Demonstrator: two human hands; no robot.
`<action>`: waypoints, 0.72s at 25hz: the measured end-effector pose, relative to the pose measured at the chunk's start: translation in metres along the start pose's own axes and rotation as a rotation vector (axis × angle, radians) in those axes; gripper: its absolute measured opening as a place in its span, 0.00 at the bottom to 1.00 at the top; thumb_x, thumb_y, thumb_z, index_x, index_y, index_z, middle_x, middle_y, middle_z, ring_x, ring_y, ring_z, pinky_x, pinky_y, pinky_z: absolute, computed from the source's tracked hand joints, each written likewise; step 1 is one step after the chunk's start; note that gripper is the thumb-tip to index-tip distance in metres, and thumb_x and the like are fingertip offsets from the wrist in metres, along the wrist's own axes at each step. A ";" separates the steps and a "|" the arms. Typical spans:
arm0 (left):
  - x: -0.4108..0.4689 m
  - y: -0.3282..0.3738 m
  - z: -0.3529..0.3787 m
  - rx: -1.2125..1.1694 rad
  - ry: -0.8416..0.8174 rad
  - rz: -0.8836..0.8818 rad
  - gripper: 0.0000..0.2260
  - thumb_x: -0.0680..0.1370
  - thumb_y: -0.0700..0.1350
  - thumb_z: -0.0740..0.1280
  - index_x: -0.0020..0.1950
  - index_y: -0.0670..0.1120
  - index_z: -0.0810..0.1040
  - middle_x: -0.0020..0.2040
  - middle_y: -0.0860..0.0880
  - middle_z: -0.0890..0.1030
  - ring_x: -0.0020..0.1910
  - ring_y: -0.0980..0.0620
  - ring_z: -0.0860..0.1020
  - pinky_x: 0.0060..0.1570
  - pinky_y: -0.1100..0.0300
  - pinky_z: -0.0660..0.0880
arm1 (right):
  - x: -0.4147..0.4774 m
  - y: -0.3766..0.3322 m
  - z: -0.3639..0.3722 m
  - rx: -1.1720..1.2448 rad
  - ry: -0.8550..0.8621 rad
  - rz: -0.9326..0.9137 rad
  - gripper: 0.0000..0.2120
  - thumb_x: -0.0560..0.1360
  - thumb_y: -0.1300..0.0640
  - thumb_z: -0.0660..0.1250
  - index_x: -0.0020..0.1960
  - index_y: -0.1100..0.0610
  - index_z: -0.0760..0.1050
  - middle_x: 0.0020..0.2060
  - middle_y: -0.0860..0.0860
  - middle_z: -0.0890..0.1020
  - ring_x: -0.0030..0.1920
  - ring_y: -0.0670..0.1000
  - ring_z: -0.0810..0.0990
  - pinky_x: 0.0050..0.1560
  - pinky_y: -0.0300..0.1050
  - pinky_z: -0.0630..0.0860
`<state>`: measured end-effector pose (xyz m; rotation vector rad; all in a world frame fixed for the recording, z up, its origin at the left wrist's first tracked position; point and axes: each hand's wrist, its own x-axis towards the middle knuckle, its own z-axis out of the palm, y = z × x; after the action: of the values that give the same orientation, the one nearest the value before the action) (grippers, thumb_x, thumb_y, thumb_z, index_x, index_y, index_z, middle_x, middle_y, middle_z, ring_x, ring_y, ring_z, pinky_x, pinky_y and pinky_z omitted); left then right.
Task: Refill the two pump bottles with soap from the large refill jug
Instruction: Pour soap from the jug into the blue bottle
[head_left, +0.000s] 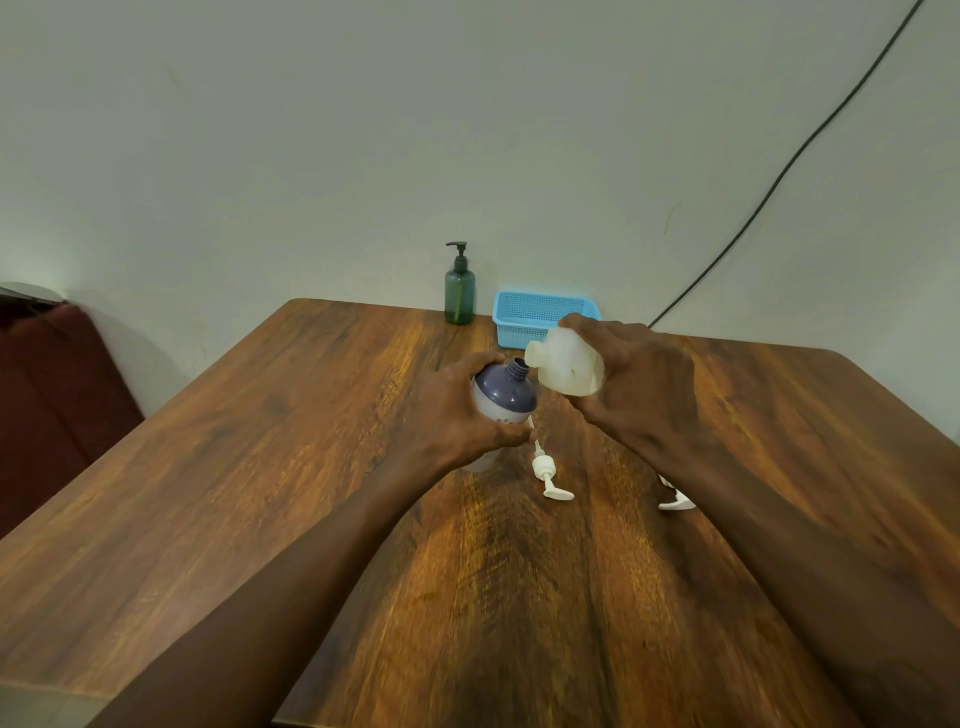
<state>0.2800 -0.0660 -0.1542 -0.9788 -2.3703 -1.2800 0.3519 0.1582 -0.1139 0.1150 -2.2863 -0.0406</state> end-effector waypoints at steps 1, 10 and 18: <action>0.000 0.001 0.000 0.000 0.003 0.004 0.43 0.58 0.69 0.75 0.69 0.52 0.75 0.61 0.53 0.81 0.55 0.58 0.77 0.54 0.67 0.73 | 0.000 0.000 0.000 -0.009 -0.003 -0.002 0.34 0.67 0.46 0.79 0.69 0.49 0.71 0.56 0.55 0.86 0.48 0.59 0.85 0.46 0.58 0.83; 0.000 -0.006 0.000 0.026 0.002 -0.022 0.42 0.58 0.70 0.75 0.69 0.56 0.73 0.61 0.55 0.80 0.56 0.55 0.78 0.57 0.53 0.80 | 0.002 -0.003 -0.001 -0.030 -0.039 0.006 0.35 0.66 0.47 0.81 0.69 0.50 0.74 0.59 0.54 0.85 0.51 0.58 0.84 0.52 0.58 0.83; 0.000 -0.002 0.000 0.003 -0.016 0.005 0.42 0.58 0.70 0.73 0.68 0.53 0.75 0.60 0.54 0.81 0.54 0.59 0.76 0.52 0.67 0.71 | 0.003 -0.005 -0.004 -0.039 -0.038 -0.007 0.35 0.64 0.49 0.82 0.69 0.50 0.74 0.59 0.55 0.85 0.52 0.60 0.84 0.53 0.60 0.82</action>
<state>0.2787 -0.0672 -0.1555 -0.9964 -2.3797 -1.2712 0.3531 0.1530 -0.1089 0.1022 -2.3222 -0.0917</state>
